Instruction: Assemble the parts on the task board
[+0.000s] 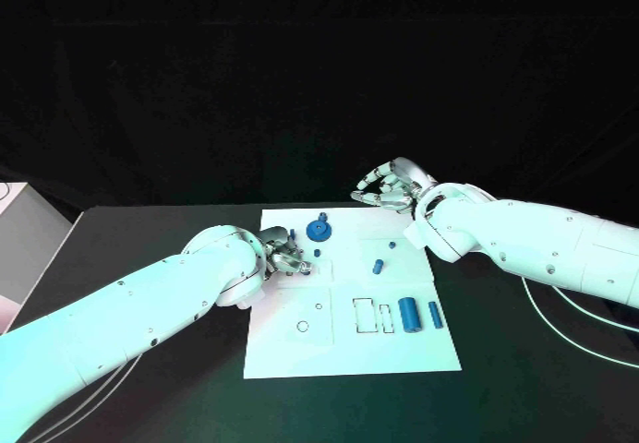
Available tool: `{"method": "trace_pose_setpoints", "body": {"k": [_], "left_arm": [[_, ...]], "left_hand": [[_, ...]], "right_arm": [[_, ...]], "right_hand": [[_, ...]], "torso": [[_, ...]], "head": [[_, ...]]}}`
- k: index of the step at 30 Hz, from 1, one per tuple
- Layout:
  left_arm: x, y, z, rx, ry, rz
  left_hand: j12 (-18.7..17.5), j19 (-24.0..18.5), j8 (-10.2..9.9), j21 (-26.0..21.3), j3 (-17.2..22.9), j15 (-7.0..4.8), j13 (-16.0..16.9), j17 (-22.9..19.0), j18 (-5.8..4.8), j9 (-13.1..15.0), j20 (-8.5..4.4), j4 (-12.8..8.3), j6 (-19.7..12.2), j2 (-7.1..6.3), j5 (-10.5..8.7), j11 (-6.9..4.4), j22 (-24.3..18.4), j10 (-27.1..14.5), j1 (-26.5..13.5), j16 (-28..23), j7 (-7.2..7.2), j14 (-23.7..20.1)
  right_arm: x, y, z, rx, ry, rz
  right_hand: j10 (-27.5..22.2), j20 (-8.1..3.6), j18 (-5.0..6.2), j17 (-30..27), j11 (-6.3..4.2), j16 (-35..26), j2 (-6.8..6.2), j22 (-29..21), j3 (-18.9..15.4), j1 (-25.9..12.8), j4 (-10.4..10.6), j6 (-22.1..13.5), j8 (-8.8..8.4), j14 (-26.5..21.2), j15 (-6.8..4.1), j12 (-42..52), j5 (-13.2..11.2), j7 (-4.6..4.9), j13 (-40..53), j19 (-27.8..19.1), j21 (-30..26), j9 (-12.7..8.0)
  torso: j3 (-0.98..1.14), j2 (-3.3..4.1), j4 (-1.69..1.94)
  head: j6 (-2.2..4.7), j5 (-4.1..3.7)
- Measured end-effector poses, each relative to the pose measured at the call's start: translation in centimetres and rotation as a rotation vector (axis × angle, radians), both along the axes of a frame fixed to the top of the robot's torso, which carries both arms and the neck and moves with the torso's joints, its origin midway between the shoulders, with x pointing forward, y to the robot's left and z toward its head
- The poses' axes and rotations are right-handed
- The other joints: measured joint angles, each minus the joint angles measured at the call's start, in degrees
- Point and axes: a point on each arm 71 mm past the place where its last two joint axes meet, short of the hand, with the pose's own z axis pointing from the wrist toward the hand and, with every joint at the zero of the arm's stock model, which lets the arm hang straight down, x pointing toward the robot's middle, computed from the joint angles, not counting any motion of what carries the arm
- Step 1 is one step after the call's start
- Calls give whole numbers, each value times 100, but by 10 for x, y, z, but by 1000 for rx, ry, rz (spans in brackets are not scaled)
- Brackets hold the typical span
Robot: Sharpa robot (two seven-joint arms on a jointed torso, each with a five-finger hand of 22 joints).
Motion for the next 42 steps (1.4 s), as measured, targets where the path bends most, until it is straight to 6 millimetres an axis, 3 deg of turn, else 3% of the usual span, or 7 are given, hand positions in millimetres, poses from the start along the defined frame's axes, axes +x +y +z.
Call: {"method": "trace_pose_setpoints", "body": {"k": [9, 42], "left_arm": [[0, 0, 0, 0, 0, 1], [0, -3, 0, 1, 0, -2]], "left_hand": [[0, 20, -40, 0, -16, 0, -7, 0, 0, 14, -20, -16, 1, -7, 100, 0, 0, 0, 27, 0, 0, 0], [0, 20, -140, 0, -134, -2, 0, 0, 0, 23, -20, -134, 21, -48, 16, 2, 8, -1, 149, 0, 20, -3]], "right_arm": [[0, 0, 0, 0, 0, 0], [0, 0, 0, 0, 1, 1]], "right_hand": [[0, 0, -1, 0, 0, 0, 0, -1, 0, 0, 0, 0, 0, 0, 0, 0, 0, 0, 0, 0, 0, 0], [0, 0, 0, 0, 0, 0, 0, -3, 0, 0, 0, 0, 0, 0, 0, 0, 36, 0, 0, 0, 0, 0]], "torso": [[2, -2, -1], [1, 0, -3]], "head": [[-3, -4], [-26, -19]]}}
